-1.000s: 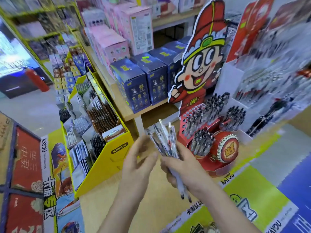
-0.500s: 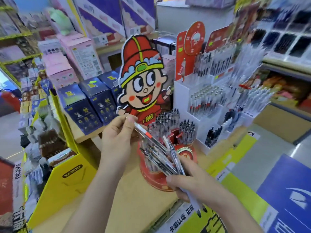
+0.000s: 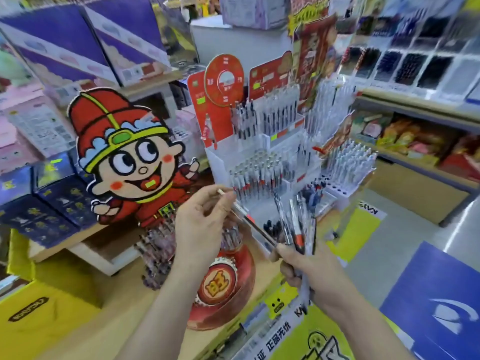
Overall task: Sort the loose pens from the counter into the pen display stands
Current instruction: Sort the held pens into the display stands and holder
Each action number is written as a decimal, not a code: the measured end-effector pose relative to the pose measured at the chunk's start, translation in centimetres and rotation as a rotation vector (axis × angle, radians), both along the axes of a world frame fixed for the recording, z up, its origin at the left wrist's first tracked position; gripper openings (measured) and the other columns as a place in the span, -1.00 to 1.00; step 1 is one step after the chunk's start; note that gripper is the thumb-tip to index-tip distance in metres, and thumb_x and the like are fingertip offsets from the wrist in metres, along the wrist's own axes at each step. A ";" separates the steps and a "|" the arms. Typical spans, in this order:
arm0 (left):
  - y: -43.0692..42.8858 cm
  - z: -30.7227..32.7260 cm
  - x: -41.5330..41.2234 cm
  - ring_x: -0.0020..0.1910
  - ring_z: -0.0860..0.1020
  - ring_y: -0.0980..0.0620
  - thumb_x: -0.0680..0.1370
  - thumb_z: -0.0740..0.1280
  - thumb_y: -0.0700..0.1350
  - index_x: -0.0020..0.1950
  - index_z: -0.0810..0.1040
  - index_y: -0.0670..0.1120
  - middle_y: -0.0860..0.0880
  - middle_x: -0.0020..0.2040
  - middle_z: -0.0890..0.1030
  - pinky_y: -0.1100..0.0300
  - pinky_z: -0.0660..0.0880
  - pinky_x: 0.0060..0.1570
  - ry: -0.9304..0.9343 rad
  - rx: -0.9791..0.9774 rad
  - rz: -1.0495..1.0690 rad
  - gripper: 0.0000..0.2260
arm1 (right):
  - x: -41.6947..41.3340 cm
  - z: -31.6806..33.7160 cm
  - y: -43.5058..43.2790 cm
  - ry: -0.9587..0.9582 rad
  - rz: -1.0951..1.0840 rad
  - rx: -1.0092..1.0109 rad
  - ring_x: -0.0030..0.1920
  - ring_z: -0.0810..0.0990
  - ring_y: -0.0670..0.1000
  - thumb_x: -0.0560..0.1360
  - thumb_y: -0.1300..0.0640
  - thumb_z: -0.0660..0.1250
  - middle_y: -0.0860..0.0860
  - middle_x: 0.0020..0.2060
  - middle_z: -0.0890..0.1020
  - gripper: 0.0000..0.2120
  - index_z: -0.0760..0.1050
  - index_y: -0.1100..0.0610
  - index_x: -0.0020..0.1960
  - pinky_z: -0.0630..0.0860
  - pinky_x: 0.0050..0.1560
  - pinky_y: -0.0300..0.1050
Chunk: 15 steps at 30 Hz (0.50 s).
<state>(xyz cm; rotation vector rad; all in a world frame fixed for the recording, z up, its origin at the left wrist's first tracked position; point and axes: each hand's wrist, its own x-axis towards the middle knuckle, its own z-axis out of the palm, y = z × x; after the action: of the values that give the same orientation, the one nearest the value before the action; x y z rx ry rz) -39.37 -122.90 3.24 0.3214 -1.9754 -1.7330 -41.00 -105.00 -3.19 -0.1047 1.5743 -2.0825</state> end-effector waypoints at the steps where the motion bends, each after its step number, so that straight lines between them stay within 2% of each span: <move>1: 0.3 -0.2 -0.7 -0.43 0.58 0.02 0.53 0.35 -0.24 -0.10 0.61 -0.14 -0.05 -0.39 0.62 0.18 0.55 -0.40 -0.005 0.009 -0.005 -0.95 | -0.7 -0.2 0.1 0.004 -0.018 -0.020 -0.44 0.40 0.00 0.52 0.25 0.36 0.20 -0.26 0.63 -0.95 0.54 0.15 -0.12 0.34 -0.48 -0.23; 4: 0.6 -0.4 -2.8 -0.37 0.57 0.07 0.55 0.31 -0.24 -0.01 0.62 -0.15 -0.03 -0.35 0.60 0.26 0.54 -0.34 -0.037 0.068 -0.065 -0.90 | -3.1 -1.1 0.3 0.021 -0.026 -0.017 -0.45 0.36 0.00 0.52 0.26 0.36 0.13 -0.35 0.59 -0.93 0.53 0.26 -0.12 0.31 -0.48 -0.23; 7: 0.4 -0.9 -4.8 -0.29 0.58 0.06 0.54 0.33 -0.23 0.04 0.64 -0.11 -0.02 -0.30 0.61 0.22 0.58 -0.22 -0.070 0.102 -0.088 -0.87 | -5.6 -1.7 0.0 0.037 0.021 -0.001 -0.44 0.34 0.01 0.51 0.20 0.41 0.16 -0.31 0.58 -0.92 0.57 0.20 -0.12 0.33 -0.44 -0.22; 10: -0.6 -1.4 -7.5 -0.28 0.62 0.12 0.49 0.41 -0.26 -0.03 0.66 -0.10 0.02 -0.28 0.67 0.28 0.57 -0.23 -0.046 0.031 0.066 -0.89 | -8.7 -2.3 -0.4 -0.017 -0.043 0.053 -0.44 0.40 -0.01 0.56 0.18 0.35 0.18 -0.25 0.61 -0.92 0.55 0.18 0.03 0.37 -0.44 -0.20; 13: -1.9 -2.5 -10.4 -0.22 0.62 0.25 0.47 0.46 -0.23 -0.06 0.66 -0.05 0.11 -0.26 0.67 0.41 0.51 -0.18 -0.056 -0.125 0.193 -0.89 | -11.8 -2.6 -0.4 -0.005 -0.080 0.186 -0.40 0.39 0.02 0.58 0.17 0.32 0.06 -0.42 0.46 -0.88 0.58 0.17 0.07 0.37 -0.41 -0.16; 15: -2.3 -3.6 -12.0 -0.20 0.59 0.29 0.46 0.47 -0.19 -0.07 0.65 -0.02 0.18 -0.23 0.64 0.37 0.52 -0.10 -0.114 -0.215 0.206 -0.90 | -13.3 -2.4 -0.2 0.035 -0.072 0.220 -0.39 0.40 0.05 0.59 0.18 0.30 0.04 -0.44 0.43 -0.88 0.58 0.15 0.08 0.39 -0.38 -0.11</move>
<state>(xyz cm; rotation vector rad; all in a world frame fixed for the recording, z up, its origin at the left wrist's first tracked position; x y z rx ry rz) -51.40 -125.16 -0.33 0.5373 -2.1042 -1.3886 -54.34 -105.21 -5.56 -0.0066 1.8421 -1.9541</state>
